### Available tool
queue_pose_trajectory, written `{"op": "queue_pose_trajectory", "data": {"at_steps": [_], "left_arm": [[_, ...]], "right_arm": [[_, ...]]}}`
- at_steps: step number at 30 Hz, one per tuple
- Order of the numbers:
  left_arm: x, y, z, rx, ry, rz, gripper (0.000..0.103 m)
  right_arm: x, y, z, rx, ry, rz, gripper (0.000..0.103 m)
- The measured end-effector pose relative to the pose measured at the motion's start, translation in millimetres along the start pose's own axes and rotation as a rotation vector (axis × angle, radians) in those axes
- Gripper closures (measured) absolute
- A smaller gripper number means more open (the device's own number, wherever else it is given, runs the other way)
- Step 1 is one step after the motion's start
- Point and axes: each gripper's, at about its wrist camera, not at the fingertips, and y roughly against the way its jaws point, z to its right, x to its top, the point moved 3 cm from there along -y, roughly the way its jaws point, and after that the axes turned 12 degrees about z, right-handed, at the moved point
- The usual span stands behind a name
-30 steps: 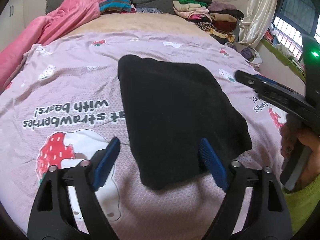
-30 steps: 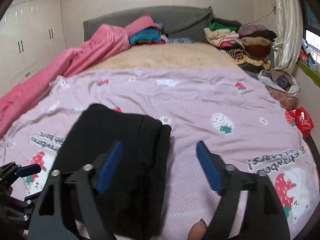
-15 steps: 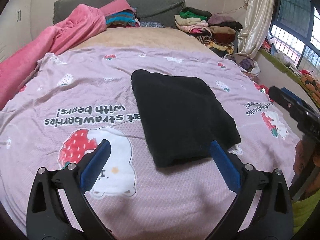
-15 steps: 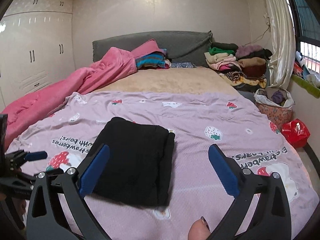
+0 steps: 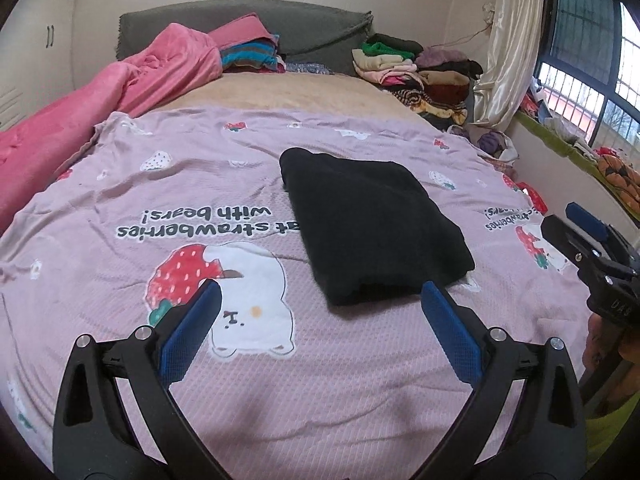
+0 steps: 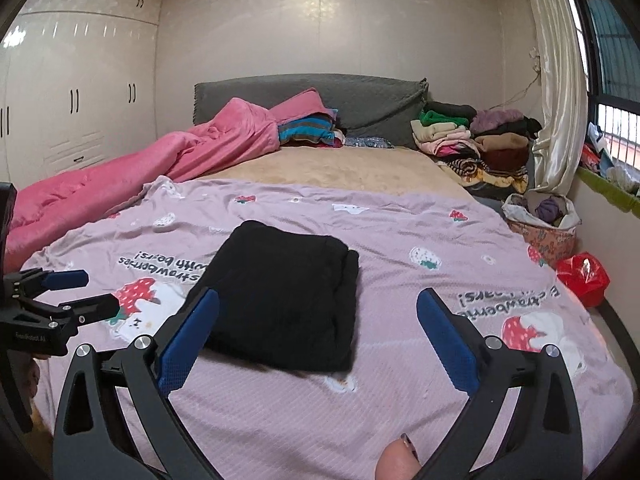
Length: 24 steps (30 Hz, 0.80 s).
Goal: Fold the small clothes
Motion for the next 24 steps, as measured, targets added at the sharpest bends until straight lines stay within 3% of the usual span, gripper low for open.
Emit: {"op": "queue_pose_trajectory", "data": {"at_steps": [11,24], "left_arm": [[-19,17,-10,0.004,-0.018,0.018,0.010],[-48,12,-23,-0.015,0.019,-0.024,0.010]], "right_arm": [[-17,17,-18,0.000,-0.029,-0.004,0.004],[-65,24,-35,-0.059,-0.069,-0.101,0.004]]}}
